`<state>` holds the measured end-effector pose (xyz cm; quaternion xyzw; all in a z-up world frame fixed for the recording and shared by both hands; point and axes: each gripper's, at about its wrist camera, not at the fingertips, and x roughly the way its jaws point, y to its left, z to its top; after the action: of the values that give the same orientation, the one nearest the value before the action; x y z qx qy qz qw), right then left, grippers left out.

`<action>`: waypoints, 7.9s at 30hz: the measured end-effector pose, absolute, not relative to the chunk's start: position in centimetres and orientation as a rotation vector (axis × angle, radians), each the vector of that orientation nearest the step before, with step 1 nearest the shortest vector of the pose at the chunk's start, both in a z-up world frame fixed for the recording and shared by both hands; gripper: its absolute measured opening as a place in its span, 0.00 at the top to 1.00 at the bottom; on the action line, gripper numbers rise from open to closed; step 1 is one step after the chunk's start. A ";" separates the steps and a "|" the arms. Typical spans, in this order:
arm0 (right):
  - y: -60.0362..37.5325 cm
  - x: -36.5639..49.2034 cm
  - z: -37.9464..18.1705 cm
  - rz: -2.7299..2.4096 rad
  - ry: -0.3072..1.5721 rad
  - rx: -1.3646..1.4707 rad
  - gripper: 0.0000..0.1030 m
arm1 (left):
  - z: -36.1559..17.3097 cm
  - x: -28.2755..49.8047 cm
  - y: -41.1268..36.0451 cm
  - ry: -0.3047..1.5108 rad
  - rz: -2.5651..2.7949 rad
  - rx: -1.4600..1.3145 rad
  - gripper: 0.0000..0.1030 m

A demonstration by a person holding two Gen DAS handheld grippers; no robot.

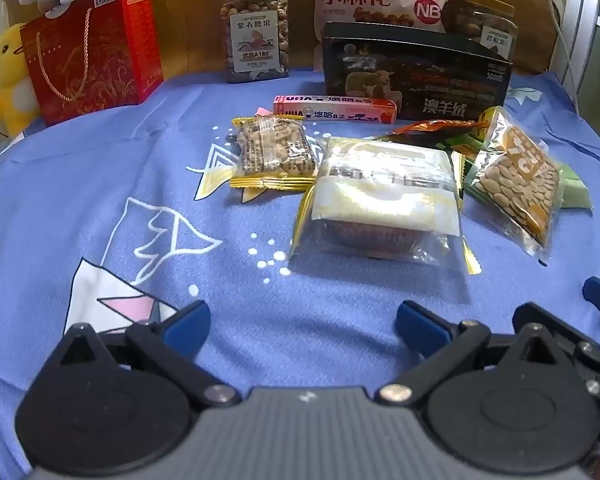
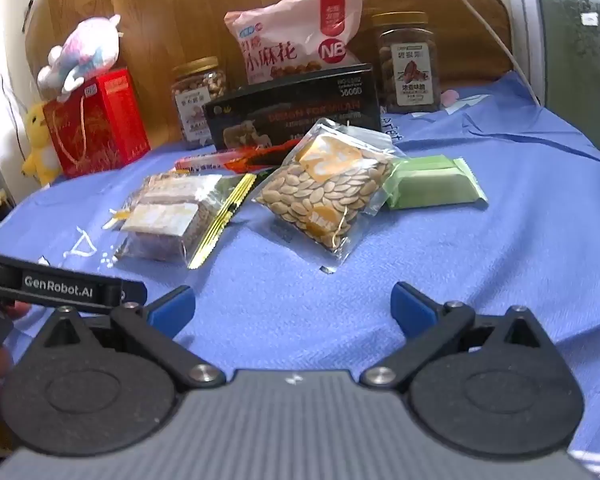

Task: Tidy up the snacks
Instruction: 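Move the left gripper toward the white-wrapped cake, then grasp the white-wrapped cake with the left gripper and lift it over the tin, then open the left gripper to drop the cake into the tin, then grasp the pink UHA candy box with the left gripper, then carry the candy box over the tin and release it with the left gripper, then grasp the white plastic cup with the right gripper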

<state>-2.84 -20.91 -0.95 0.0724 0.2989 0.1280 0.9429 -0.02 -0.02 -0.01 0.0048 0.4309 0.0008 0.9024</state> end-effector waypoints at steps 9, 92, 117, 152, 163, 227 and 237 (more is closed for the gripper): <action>-22.3 -2.9 -0.7 0.291 0.593 0.297 0.00 | 0.5 -1.0 -0.3 0.862 -0.011 0.007 0.00; -20.0 19.3 3.2 0.512 0.508 0.017 0.62 | 7.2 24.3 -2.7 0.695 -0.405 -0.205 0.54; -15.4 17.2 0.1 0.548 0.702 0.069 0.46 | 1.9 20.2 10.9 0.821 -0.291 -0.441 0.50; -11.4 2.8 0.0 0.681 0.579 -0.078 0.50 | 1.6 3.2 10.3 0.744 -0.251 -0.315 0.60; -11.4 2.2 -1.0 0.707 0.622 -0.107 0.48 | 1.4 2.3 11.7 0.756 -0.252 -0.367 0.56; -26.7 12.8 -1.4 0.320 0.601 0.269 0.52 | 4.4 10.9 -3.4 0.785 -0.555 -0.130 0.51; -20.8 6.4 2.7 0.531 0.414 0.081 0.52 | 5.5 10.9 3.9 0.741 -0.501 -0.381 0.42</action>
<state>6.40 -20.76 2.66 0.0395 0.2028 0.2606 0.9431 10.86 3.92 5.53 -0.1830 0.3559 -0.2408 0.8842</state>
